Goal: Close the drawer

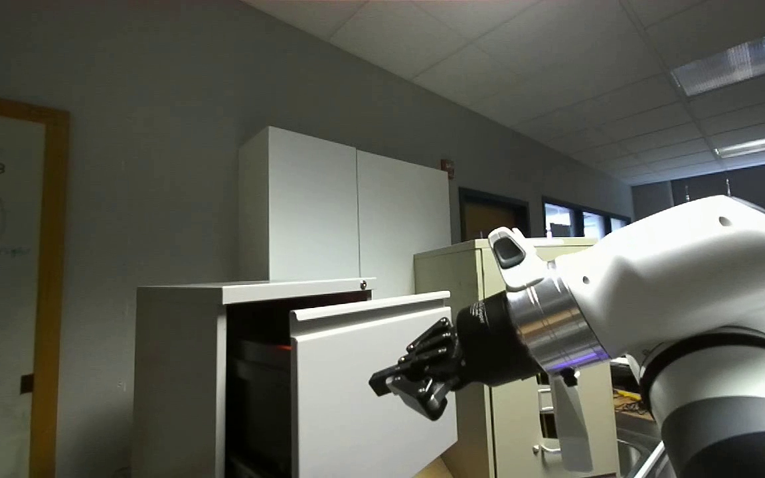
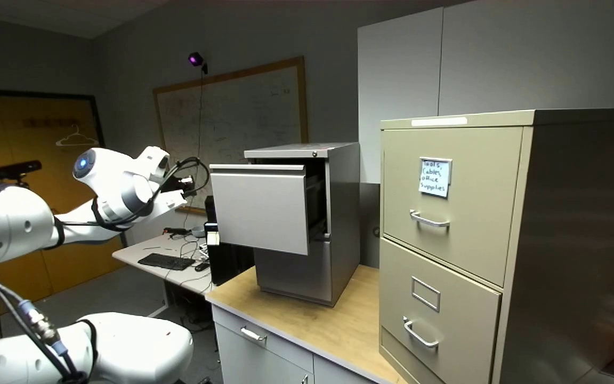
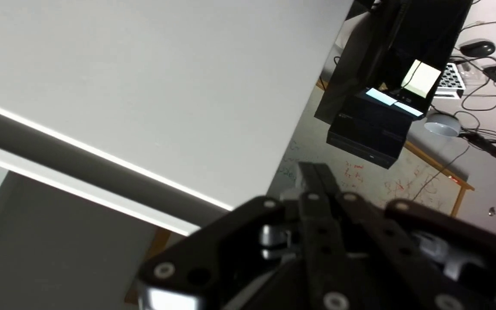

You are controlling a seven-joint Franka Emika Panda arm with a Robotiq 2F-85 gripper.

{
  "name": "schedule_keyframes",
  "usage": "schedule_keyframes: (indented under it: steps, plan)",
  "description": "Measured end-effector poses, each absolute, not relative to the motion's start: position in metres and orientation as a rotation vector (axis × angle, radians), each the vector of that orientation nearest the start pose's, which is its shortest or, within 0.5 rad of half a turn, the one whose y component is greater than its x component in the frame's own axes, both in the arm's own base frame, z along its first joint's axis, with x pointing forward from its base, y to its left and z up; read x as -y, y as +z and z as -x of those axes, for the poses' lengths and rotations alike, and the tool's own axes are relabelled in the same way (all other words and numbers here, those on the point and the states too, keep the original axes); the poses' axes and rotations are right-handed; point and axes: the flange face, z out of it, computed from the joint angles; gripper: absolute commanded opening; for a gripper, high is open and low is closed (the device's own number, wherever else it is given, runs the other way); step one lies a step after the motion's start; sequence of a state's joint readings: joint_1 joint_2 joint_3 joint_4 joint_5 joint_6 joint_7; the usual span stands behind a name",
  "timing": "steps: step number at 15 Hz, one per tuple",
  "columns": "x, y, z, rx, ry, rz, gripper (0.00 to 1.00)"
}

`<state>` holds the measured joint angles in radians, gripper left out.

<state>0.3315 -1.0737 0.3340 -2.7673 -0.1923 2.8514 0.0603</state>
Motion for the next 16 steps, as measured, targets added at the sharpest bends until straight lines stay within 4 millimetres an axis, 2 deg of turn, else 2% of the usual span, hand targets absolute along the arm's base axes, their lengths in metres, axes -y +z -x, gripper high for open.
schedule_keyframes:
  steps: [4, 7, 16]
  plan:
    - [-0.225, 0.613, -0.217, 1.101, -1.786, 2.446, 0.0]
    - [-0.229, 0.617, -0.23, 1.141, -1.78, 2.425, 0.0]
    - [-0.238, 0.637, -0.3, 1.175, -1.766, 2.387, 0.0]
